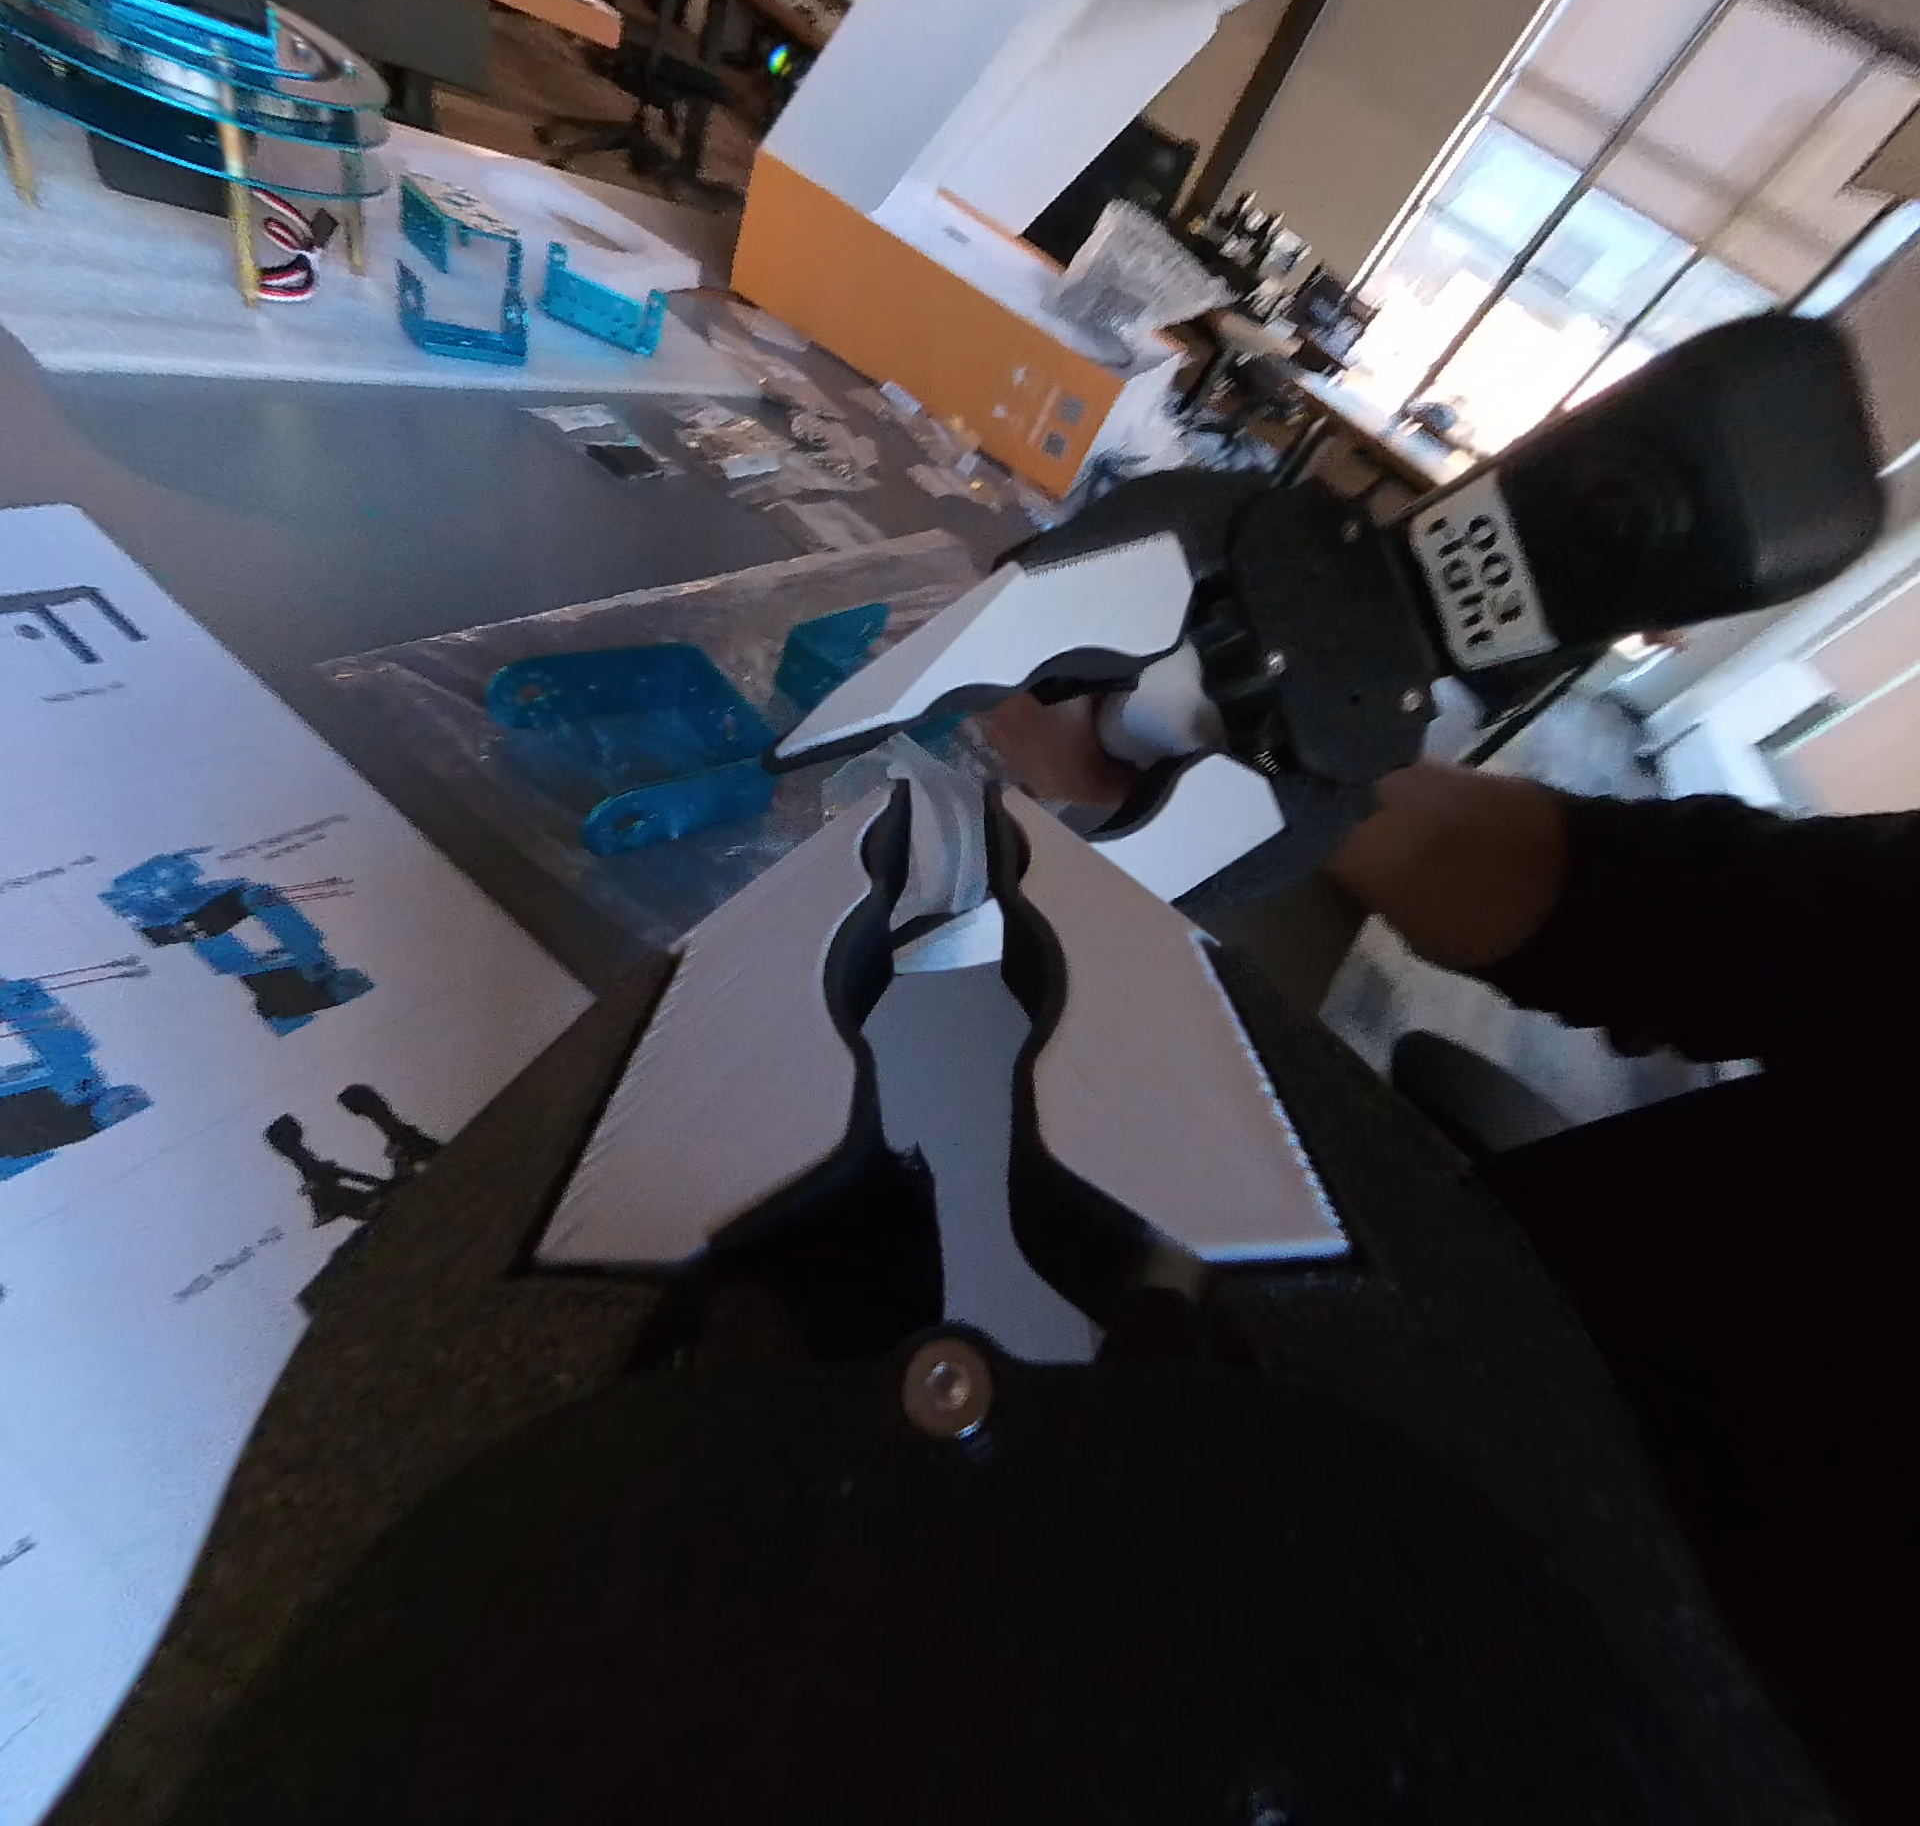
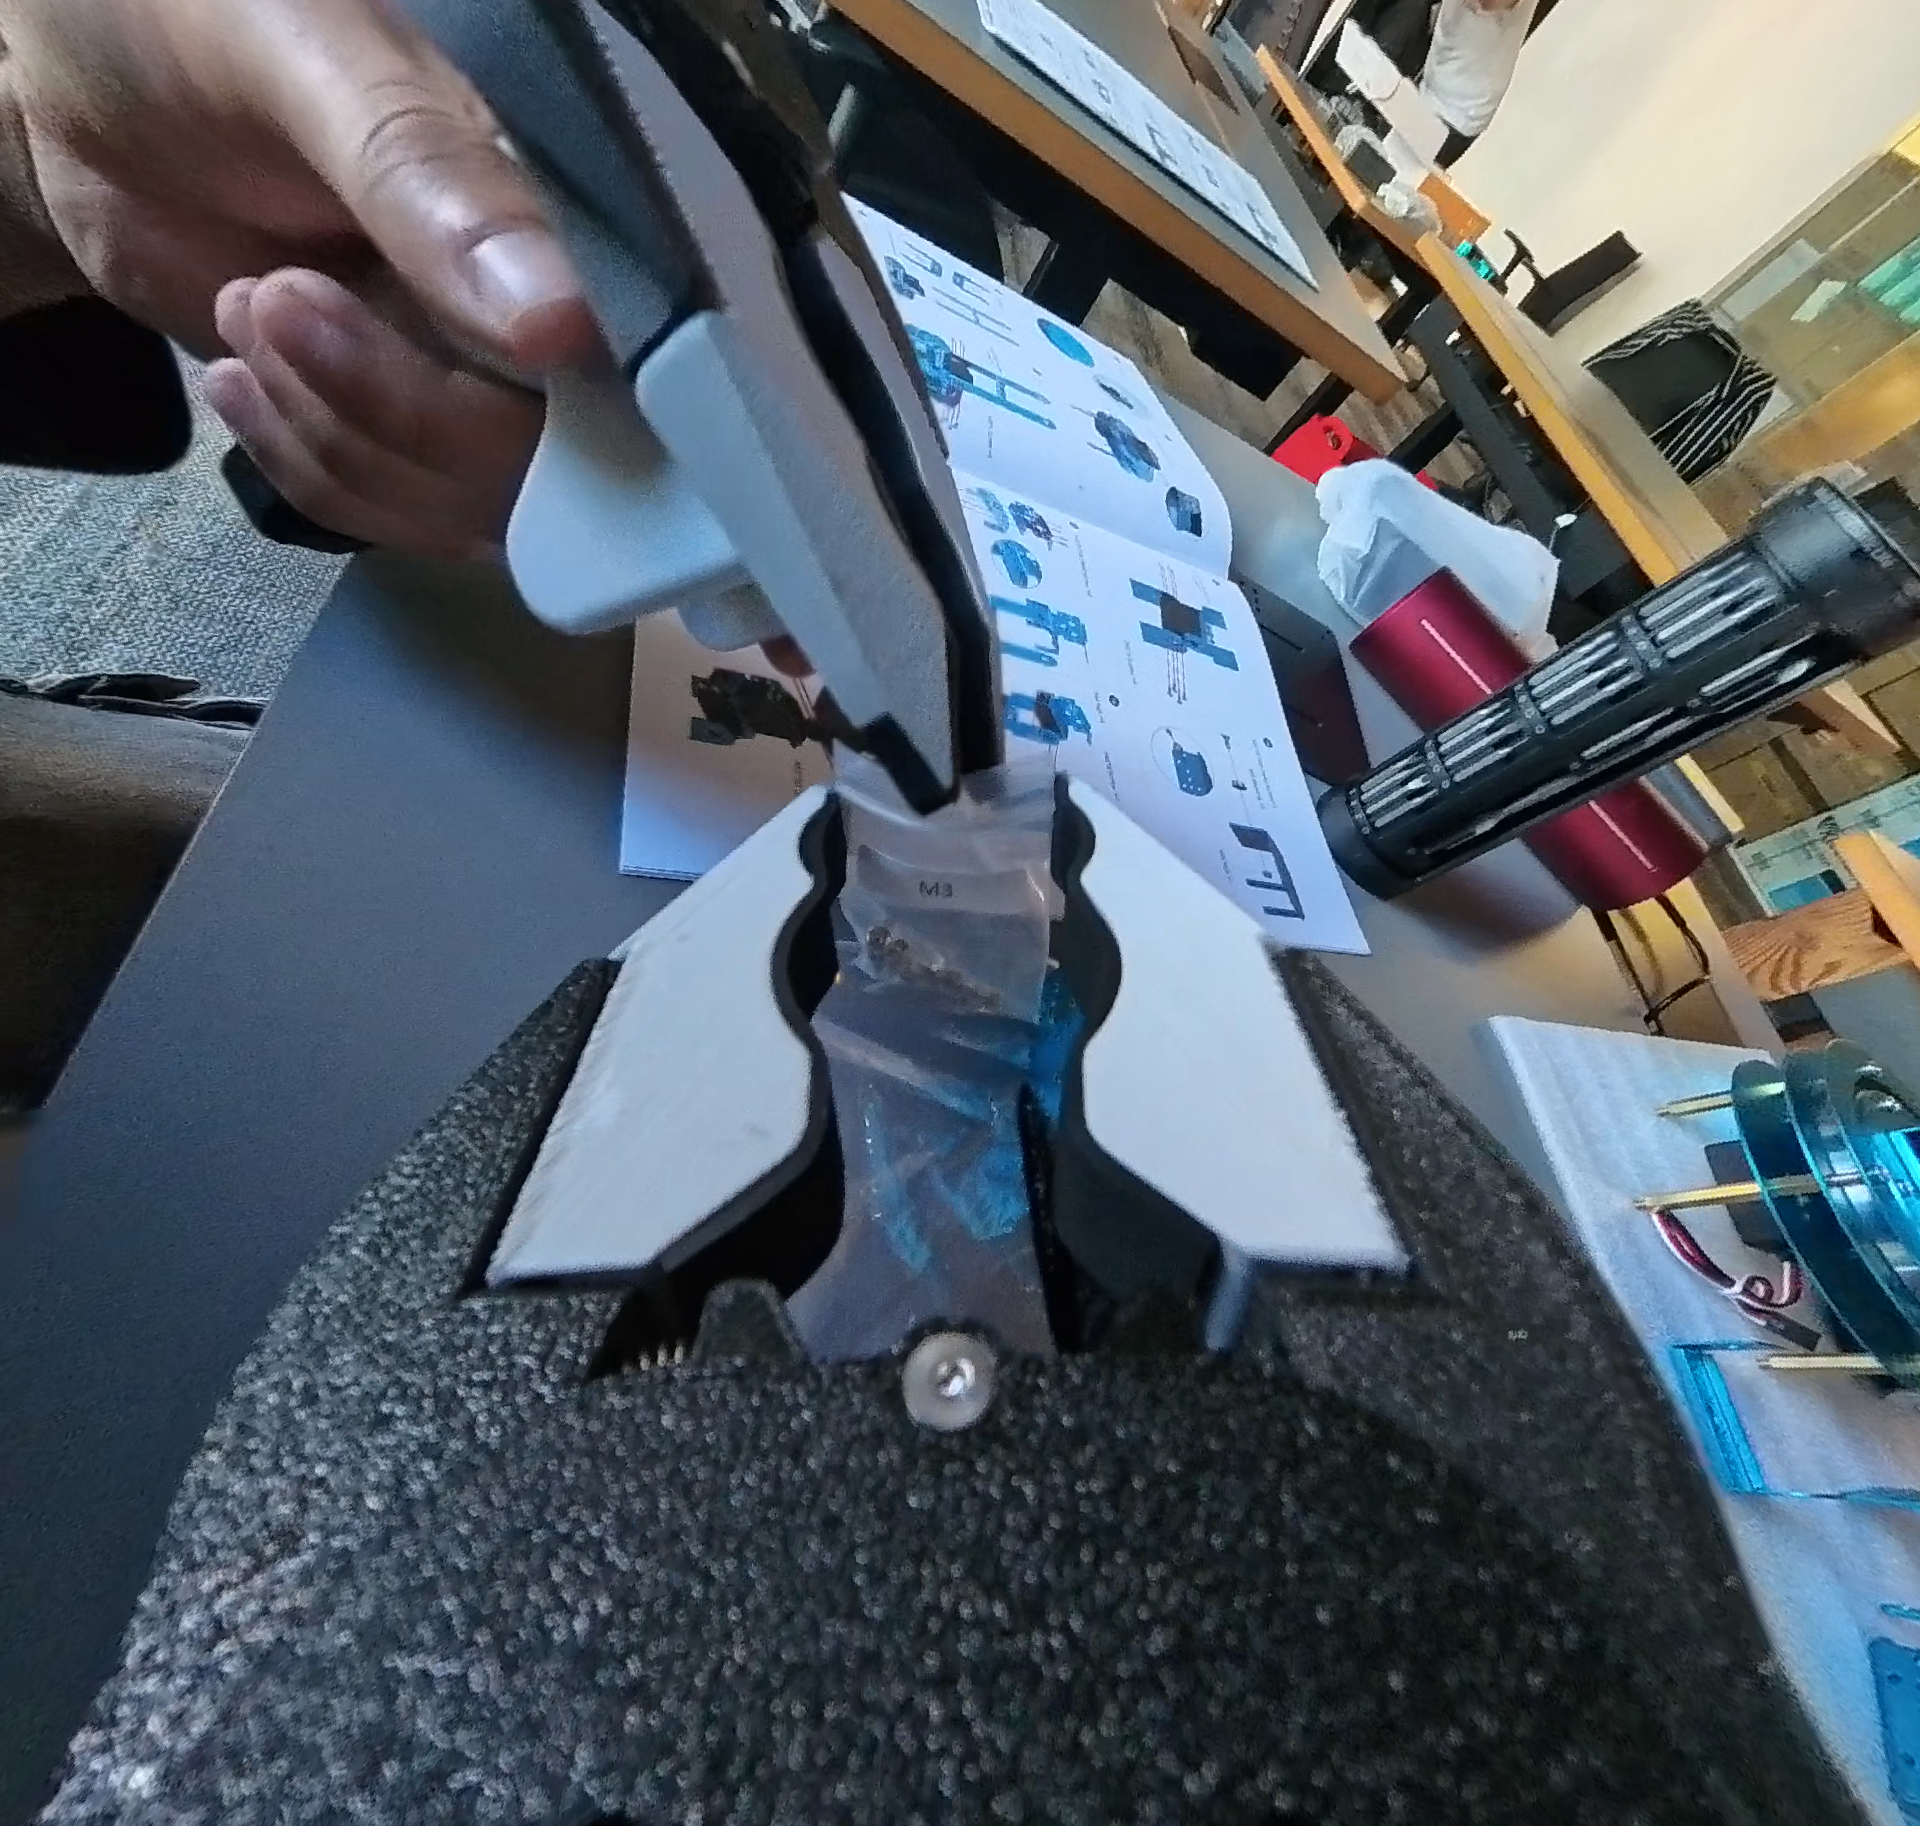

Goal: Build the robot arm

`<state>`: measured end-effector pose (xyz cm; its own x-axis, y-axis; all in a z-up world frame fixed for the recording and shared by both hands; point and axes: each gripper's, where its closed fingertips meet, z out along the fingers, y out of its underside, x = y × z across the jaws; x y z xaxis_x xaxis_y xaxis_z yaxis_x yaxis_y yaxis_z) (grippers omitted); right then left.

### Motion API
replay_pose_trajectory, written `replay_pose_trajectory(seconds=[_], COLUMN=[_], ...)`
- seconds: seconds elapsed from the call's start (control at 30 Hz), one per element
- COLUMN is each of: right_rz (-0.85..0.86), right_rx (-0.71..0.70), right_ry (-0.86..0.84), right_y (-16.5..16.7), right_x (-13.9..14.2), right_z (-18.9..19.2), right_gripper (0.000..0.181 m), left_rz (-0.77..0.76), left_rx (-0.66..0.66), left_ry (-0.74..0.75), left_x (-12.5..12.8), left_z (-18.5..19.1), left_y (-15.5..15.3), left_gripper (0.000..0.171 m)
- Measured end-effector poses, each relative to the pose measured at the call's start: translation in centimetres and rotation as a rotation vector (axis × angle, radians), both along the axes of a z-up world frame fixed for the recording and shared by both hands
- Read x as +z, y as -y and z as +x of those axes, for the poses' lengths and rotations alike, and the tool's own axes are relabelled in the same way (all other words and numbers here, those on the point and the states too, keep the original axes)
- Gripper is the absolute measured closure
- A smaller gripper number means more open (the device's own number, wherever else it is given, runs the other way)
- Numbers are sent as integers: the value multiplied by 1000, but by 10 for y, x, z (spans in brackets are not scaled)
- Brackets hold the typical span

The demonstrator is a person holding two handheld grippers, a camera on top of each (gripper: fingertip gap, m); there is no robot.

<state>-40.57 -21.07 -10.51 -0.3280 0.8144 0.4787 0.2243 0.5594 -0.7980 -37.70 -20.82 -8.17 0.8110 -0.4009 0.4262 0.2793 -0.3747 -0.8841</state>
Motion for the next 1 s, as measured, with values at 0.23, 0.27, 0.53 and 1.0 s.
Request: replay_pose_trajectory(seconds=[0.23, 0.27, 0.53, 1.0], right_rz=[-27, -26, 15, 146], right_rx=[33, 33, 40, -50], right_ry=[-41, -43, -51, -3], right_y=[4, 4, 8, -7], right_x=[10, 11, 11, -6], right_z=[5, 5, 6, -1], right_gripper=[144, 144, 145, 146], left_rz=[34, 37, 22, -29], left_rx=[-92, -100, -139, -46], left_ry=[213, 215, 235, 119], left_x=[14, 14, 9, -7], left_z=[-2, 0, 9, 4], left_y=[7, 8, 6, -4], left_gripper=[158, 158, 160, 138])
